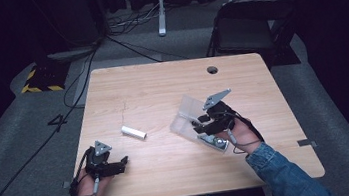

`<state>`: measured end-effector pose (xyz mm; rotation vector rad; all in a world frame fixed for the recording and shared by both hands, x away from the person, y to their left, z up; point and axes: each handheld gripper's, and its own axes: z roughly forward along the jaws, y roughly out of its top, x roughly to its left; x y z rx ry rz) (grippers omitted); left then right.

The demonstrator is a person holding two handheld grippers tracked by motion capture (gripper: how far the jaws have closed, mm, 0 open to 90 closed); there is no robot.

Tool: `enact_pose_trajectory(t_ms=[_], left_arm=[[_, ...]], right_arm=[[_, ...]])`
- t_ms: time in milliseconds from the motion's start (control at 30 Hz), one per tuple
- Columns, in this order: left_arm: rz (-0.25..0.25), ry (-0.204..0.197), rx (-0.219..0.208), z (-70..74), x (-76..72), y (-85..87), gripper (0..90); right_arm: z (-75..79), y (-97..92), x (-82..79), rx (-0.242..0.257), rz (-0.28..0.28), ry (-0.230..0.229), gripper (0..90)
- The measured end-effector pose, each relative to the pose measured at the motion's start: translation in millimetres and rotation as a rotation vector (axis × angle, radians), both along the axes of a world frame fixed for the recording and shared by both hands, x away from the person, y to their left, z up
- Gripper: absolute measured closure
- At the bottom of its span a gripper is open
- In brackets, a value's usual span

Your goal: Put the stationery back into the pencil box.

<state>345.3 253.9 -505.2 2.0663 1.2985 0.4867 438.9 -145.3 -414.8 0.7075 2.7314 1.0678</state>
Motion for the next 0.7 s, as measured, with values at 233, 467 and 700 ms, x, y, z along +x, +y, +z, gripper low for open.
enact_pose_trajectory(t_ms=[233, 467, 700], left_arm=[[0.001, -0.003, -0.001, -0.1, -2.0, 0.7, 12.3], [0.001, -0.003, -0.001, -0.1, -2.0, 0.8, 12.3], [-0.005, -0.004, 0.005, 0.1, -1.4, 1.4, 12.3]], right_arm=[[5.2, 20.9, 2.4, 0.016, 0.02, -0.015, 50.5], [8.4, 48.8, 5.8, 0.017, 0.051, -0.014, 50.4], [10.7, 71.3, 10.6, 0.009, 0.073, -0.023, 48.8]])
